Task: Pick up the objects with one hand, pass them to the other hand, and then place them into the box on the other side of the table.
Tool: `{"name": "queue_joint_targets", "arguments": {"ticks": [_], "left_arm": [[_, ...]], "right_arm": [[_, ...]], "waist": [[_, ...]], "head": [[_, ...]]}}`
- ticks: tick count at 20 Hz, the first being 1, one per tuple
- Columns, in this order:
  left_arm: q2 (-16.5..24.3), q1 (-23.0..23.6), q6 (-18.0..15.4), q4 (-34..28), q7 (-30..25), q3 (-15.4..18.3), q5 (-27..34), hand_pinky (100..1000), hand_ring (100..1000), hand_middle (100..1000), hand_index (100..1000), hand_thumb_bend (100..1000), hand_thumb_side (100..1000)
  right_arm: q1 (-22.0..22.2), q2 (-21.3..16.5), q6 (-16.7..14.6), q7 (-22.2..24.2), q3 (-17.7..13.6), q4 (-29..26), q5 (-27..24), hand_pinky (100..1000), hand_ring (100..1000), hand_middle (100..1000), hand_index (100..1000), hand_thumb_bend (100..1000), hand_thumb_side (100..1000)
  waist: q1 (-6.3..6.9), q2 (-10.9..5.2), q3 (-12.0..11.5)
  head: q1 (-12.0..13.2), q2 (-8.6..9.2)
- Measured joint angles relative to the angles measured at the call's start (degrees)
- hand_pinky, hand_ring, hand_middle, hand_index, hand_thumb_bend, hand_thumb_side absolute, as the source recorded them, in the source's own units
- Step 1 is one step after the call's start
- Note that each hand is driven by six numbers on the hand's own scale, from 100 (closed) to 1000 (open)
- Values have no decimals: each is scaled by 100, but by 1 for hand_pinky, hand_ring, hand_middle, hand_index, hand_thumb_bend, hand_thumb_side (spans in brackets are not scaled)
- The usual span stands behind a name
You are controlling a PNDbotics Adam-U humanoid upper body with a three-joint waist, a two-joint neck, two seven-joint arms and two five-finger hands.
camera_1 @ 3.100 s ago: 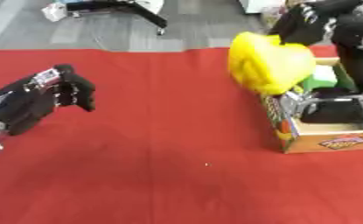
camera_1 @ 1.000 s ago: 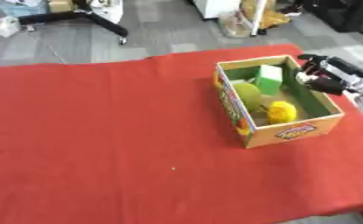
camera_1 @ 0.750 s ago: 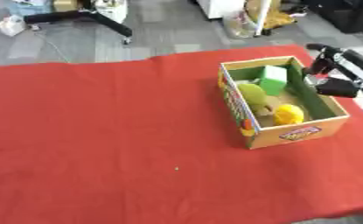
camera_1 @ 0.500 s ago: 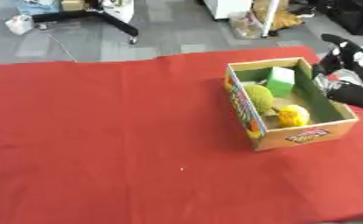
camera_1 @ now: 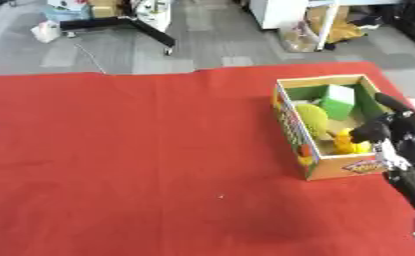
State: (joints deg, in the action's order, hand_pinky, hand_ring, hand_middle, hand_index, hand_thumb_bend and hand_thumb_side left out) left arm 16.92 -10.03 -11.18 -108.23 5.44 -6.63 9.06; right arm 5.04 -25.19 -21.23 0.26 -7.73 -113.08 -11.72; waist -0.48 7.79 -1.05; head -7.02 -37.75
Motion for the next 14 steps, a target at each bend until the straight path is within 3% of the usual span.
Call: {"name": "queue_joint_targets", "arguments": {"ticks": [7, 14], "left_arm": [[-340, 93, -184, 161, -39, -54, -154, 721, 612, 584, 697, 100, 772], [-482, 94, -278, 178, -97, -135, -158, 720, 608, 579, 696, 100, 772]], "right_arm": [[-547, 806, 168, 417, 181, -7, -99, 574, 573, 509, 876, 100, 573], [-653, 950, 250, 548, 317, -12, -249, 570, 564, 502, 858, 100, 577]], "waist": [[1, -31, -17], [2, -90, 32]], "head": [[217, -84], [318, -174]]}}
